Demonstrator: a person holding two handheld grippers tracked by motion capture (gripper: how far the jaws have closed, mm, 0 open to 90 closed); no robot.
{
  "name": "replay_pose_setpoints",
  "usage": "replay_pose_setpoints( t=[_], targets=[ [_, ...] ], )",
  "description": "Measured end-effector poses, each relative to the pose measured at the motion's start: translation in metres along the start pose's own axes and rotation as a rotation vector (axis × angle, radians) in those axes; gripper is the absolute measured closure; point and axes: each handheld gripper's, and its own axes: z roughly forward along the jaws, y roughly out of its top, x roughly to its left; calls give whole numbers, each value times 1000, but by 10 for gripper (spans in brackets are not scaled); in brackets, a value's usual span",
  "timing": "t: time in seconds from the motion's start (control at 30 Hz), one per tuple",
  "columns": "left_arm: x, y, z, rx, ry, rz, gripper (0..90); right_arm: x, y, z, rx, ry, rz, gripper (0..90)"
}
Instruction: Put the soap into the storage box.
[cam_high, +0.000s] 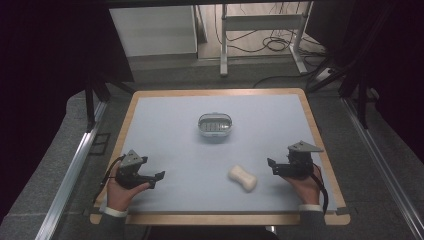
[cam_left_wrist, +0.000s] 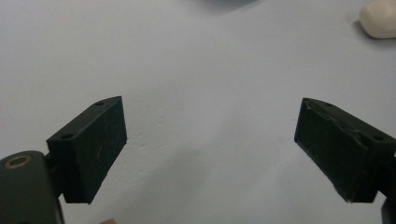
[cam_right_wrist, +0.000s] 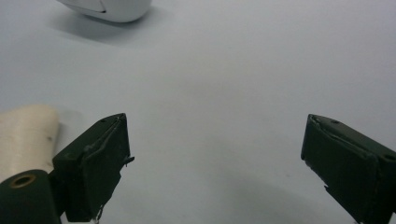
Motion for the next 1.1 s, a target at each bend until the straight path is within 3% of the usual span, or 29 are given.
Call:
replay_pose_setpoints(
  t=[0.07, 0.13, 0.2, 0.43, 0.53, 0.73, 0.8, 0.97, 1.1],
  targets=[
    [-1, -1, 0, 7, 8, 6, 98, -2, -1, 1, 11, -9, -4, 112],
    [-3, -2, 2, 16, 7, 15, 98, -4, -1, 0, 17, 24, 18, 132],
    [-3, -2, 3, 18, 3, 18, 98, -3, -1, 0, 11, 22, 8, 134],
    [-5, -3, 5, 29, -10, 39, 97, 1, 0, -3, 19, -19, -13, 135],
    [-6, -2, -2, 22, -14, 28, 98, 6, 1, -9, -4, 18, -10, 135],
    [-9, 1, 0, 25, -10, 44, 98, 6, -5, -7, 15, -29, -43, 135],
    [-10, 2, 0, 16, -41, 37, 98, 4, -6, -7, 9, -20, -41, 136],
    [-12, 3, 1, 14, -39, 46, 98, 3, -7, -6, 4, -24, -29, 147],
    [-12, 2, 1, 13, -34, 40, 99, 7, -4, -6, 15, -15, -46, 161]
  ],
)
